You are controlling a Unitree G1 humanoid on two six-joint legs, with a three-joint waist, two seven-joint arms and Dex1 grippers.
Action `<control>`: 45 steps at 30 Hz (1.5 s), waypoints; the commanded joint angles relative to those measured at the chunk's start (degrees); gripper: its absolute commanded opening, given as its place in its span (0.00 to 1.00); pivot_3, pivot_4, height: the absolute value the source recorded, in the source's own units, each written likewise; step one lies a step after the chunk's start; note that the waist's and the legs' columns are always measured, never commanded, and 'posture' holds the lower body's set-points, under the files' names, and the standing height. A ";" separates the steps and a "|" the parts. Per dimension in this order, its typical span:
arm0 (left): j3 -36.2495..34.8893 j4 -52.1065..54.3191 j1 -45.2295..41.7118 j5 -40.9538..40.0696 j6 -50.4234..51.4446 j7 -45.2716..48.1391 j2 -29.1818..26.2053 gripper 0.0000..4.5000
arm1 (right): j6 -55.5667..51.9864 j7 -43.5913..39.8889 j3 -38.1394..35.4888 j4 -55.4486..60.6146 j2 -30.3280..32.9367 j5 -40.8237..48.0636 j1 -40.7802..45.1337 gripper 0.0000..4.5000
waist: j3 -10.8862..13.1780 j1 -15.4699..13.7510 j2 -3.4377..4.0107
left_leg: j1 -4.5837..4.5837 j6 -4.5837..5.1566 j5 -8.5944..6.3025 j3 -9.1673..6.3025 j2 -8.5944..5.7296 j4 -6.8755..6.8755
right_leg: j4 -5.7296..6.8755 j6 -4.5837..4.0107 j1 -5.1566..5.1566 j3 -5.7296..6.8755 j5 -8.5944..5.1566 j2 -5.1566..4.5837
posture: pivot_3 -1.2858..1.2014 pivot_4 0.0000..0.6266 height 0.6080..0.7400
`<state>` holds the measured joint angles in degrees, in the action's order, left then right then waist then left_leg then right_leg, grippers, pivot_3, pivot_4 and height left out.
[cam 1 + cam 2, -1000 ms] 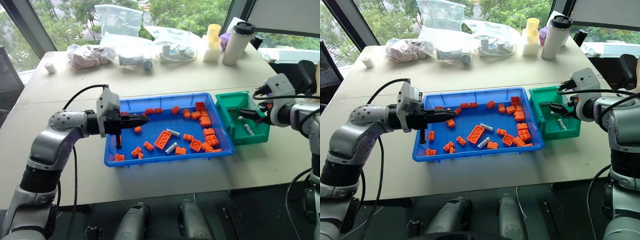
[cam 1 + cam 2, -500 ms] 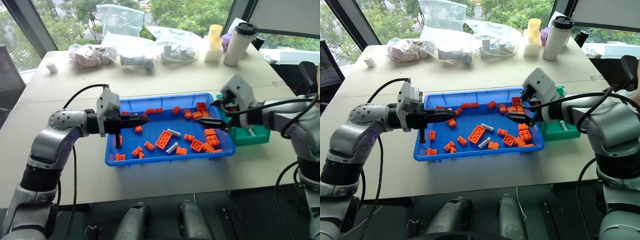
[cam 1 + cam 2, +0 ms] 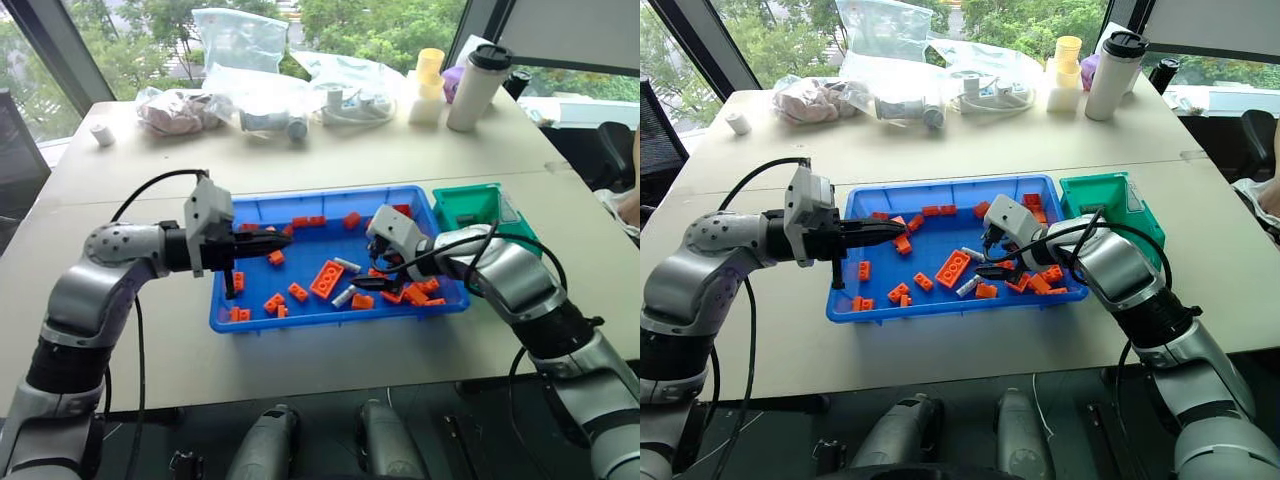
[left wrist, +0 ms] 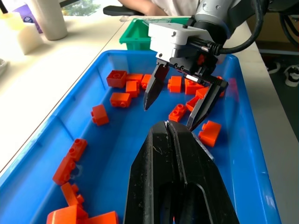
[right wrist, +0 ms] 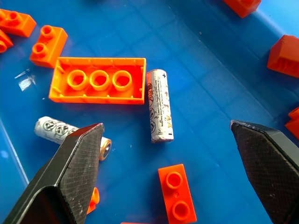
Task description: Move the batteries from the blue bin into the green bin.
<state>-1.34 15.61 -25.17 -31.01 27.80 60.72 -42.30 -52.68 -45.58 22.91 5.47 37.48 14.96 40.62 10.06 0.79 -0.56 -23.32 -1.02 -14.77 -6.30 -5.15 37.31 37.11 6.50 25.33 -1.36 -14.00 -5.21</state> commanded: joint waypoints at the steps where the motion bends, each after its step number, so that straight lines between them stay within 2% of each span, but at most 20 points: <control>1: -1.91 2.79 0.12 -1.11 0.25 -0.77 -0.53 0.00 | 1.98 -0.47 0.16 -1.55 -1.91 -1.70 2.20 0.99 | 0.00 -0.05 0.00 | 0.00 0.00 0.00 0.00 -0.01 0.01 | 0.00 0.00 0.00 0.00 0.00 0.00 | 0.52 0.24 1.00; 4: -2.01 3.13 0.29 -1.18 0.46 -1.20 -0.59 0.00 | 3.28 -0.79 1.00 -3.43 -2.72 -3.62 2.56 0.99 | 0.00 -0.06 0.00 | 0.00 -0.01 0.00 -0.01 -0.01 0.01 | -0.01 0.00 -0.01 0.00 0.00 -0.01 | 0.52 0.24 1.00; 7: -2.00 3.40 0.63 -1.08 0.34 -1.67 -0.68 0.00 | 4.33 -1.19 2.11 -4.32 -3.30 -5.45 2.61 0.81 | 0.00 -0.01 0.00 | 0.00 -0.01 0.01 0.00 -0.01 0.01 | 0.00 0.00 -0.01 0.00 0.00 0.00 | 0.52 0.24 1.00; 12: -1.86 3.40 0.78 -0.97 0.03 -1.92 -0.59 0.00 | 4.19 -1.56 2.00 -3.29 -3.89 -6.91 2.17 0.21 | 0.00 0.03 0.00 | 0.01 -0.03 0.01 -0.01 -0.01 0.00 | 0.00 0.00 0.00 0.00 0.00 0.01 | 0.52 0.24 1.00; 14: -1.70 3.26 0.68 -0.91 -0.12 -1.98 -0.46 0.00 | 3.25 -1.16 0.81 -2.15 -3.93 -6.98 2.52 0.01 | 0.00 0.03 0.00 | 0.01 -0.03 0.01 -0.01 0.00 0.00 | 0.00 0.00 0.00 0.00 0.00 0.01 | 0.52 0.24 1.00; 16: -1.49 2.95 0.45 -0.85 -0.27 -2.03 -0.23 0.00 | 1.40 1.05 -3.10 -0.53 -4.24 -6.41 3.50 0.01 | 0.00 0.01 0.00 | 0.01 -0.04 0.02 -0.01 0.00 0.00 | 0.00 0.00 0.00 0.00 0.00 0.01 | 0.52 0.24 1.00; 19: -0.98 2.37 0.09 -0.45 -0.71 -2.01 0.09 0.00 | -5.96 3.27 -14.33 3.84 -1.54 -2.88 5.63 0.01 | 0.01 -0.23 0.02 | -0.02 -0.04 0.02 -0.02 -0.02 0.02 | 0.01 0.00 0.01 0.00 0.00 -0.01 | 0.52 0.24 1.00; 21: -0.89 2.29 0.08 -0.38 -0.84 -2.01 0.19 0.00 | -9.52 3.97 -18.84 5.46 0.08 -1.33 6.23 0.01 | 0.01 -0.34 0.01 | -0.04 -0.03 0.02 -0.02 -0.05 0.03 | 0.00 0.00 0.01 0.01 0.00 -0.04 | 0.52 0.24 1.00; 25: -0.04 1.39 -0.41 -0.04 -1.49 -1.87 1.10 0.00 | -14.58 5.44 -28.66 7.13 9.11 -1.40 4.51 0.01 | 0.00 -0.64 0.01 | -0.03 0.04 -0.03 -0.07 -0.04 0.00 | -0.07 0.00 -0.04 0.06 0.00 -0.04 | 0.52 0.24 1.00; 29: 1.09 0.10 -1.30 0.43 -2.25 -1.03 2.18 0.00 | -16.05 5.67 -32.87 8.33 15.35 -0.65 -1.51 0.01 | 0.00 -0.98 0.01 | -0.03 0.08 -0.05 0.02 -0.04 0.00 | -0.08 0.00 -0.05 0.04 0.00 -0.05 | 0.52 0.24 1.00; 34: 2.41 -2.24 -3.22 1.43 -3.57 0.11 3.46 0.00 | -14.51 5.79 -32.97 9.57 16.68 -0.06 -9.24 0.01 | 0.00 -0.15 0.01 | 0.04 0.08 -0.05 0.09 0.02 -0.02 | 0.01 0.00 -0.04 -0.03 0.00 -0.02 | 0.52 0.24 1.00; 38: 3.25 -3.69 -4.46 2.26 -4.35 1.16 4.27 0.00 | -14.59 6.71 -33.82 10.37 15.87 0.91 -12.70 0.44 | 0.01 -0.15 0.02 | 0.02 0.09 -0.05 0.10 0.00 0.00 | 0.00 0.00 -0.05 -0.04 0.00 -0.02 | 0.52 0.24 1.00; 43: 3.11 -4.16 -4.63 2.62 -4.62 1.91 4.26 0.00 | -15.41 5.82 -34.14 13.25 16.54 3.87 -9.33 0.98 | 0.01 -0.08 0.03 | 0.03 0.09 -0.05 0.09 0.01 -0.01 | 0.00 0.00 -0.03 -0.04 0.00 -0.01 | 0.52 0.24 1.00; 45: 2.97 -4.01 -4.51 2.63 -4.51 2.05 4.15 0.00 | -15.08 3.22 -33.90 15.33 15.27 7.76 -6.73 0.99 | 0.01 -0.05 0.03 | 0.03 0.09 -0.05 0.09 0.01 -0.01 | 0.00 0.00 -0.04 -0.04 0.00 -0.01 | 0.52 0.24 1.00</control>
<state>2.05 10.93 -28.98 -28.29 24.27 62.42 -37.91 -68.40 -40.65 -9.44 16.95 52.82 19.82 31.67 10.06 0.74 -0.53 -23.29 -0.94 -14.82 -6.21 -5.14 37.30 37.10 6.51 25.30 -1.40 -14.00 -5.22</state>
